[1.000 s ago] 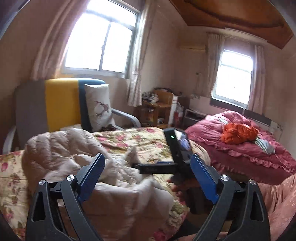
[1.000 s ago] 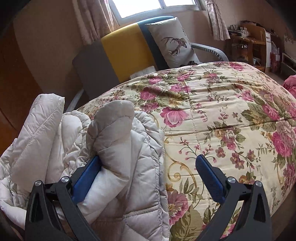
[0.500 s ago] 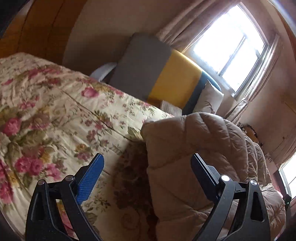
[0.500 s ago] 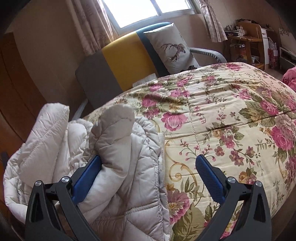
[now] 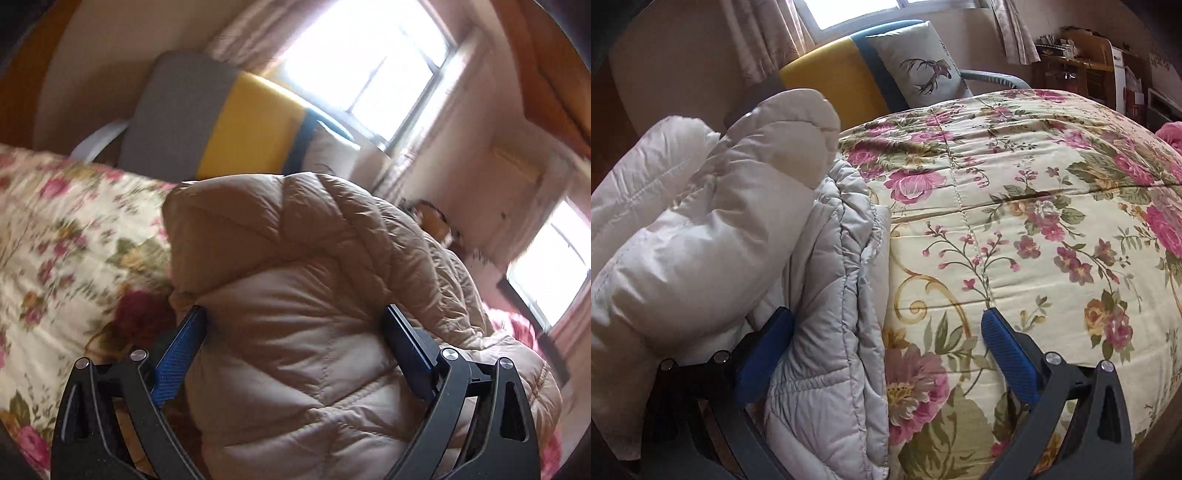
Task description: Fold large clothes
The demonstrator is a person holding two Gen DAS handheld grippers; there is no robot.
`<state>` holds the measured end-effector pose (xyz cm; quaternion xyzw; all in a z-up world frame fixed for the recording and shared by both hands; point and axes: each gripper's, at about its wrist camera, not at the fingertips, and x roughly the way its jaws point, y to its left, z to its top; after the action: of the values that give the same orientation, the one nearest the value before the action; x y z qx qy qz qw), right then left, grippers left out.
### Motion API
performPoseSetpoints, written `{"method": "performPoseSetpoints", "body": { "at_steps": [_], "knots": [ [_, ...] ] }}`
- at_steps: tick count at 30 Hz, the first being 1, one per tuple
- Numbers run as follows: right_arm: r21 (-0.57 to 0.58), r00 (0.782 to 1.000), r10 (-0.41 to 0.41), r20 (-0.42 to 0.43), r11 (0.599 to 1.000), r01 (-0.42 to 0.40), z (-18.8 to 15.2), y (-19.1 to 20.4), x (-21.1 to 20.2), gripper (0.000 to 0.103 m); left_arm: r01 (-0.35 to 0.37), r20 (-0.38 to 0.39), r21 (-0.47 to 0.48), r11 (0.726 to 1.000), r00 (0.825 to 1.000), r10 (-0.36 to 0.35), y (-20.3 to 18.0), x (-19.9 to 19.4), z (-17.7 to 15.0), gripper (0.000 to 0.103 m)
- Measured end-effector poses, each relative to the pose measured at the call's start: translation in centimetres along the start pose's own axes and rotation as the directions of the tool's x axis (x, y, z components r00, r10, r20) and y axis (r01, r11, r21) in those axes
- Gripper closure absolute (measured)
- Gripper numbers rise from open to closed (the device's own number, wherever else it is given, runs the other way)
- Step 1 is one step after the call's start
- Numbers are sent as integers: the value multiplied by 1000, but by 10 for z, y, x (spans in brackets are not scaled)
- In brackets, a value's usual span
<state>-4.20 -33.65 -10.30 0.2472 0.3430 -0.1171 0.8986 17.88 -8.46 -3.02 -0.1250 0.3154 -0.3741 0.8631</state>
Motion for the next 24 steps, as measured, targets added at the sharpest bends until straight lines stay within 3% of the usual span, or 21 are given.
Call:
{"method": "performPoseSetpoints", "body": {
  "at_steps": [3, 7, 9, 12, 19, 24],
  "knots": [
    [-24, 1000, 0, -17, 1000, -1, -2, -1, 5, 2, 5, -21, 120, 993, 1000, -2, -35, 11, 0, 10],
    [-72, 1000, -29, 0, 997, 29, -6, 4, 6, 2, -36, -24, 307, 951, 999, 45, -82, 21, -8, 10],
    [-72, 1000, -27, -2, 997, 27, -6, 3, 9, 2, -93, -5, 402, 911, 995, 103, -106, 25, -16, 10],
    [-54, 1000, -17, -5, 998, 17, -6, 1, 12, 2, -221, 42, 514, 829, 972, 233, -135, 41, -34, 9],
    [-70, 999, -45, -12, 997, 45, 3, -10, 6, 2, -407, 168, 590, 697, 907, 387, -150, 68, -64, 7],
    [-143, 984, -173, 45, 974, 177, 15, -22, -31, 2, -422, 166, 593, 686, 898, 408, -144, 74, -63, 6]
  ]
}}
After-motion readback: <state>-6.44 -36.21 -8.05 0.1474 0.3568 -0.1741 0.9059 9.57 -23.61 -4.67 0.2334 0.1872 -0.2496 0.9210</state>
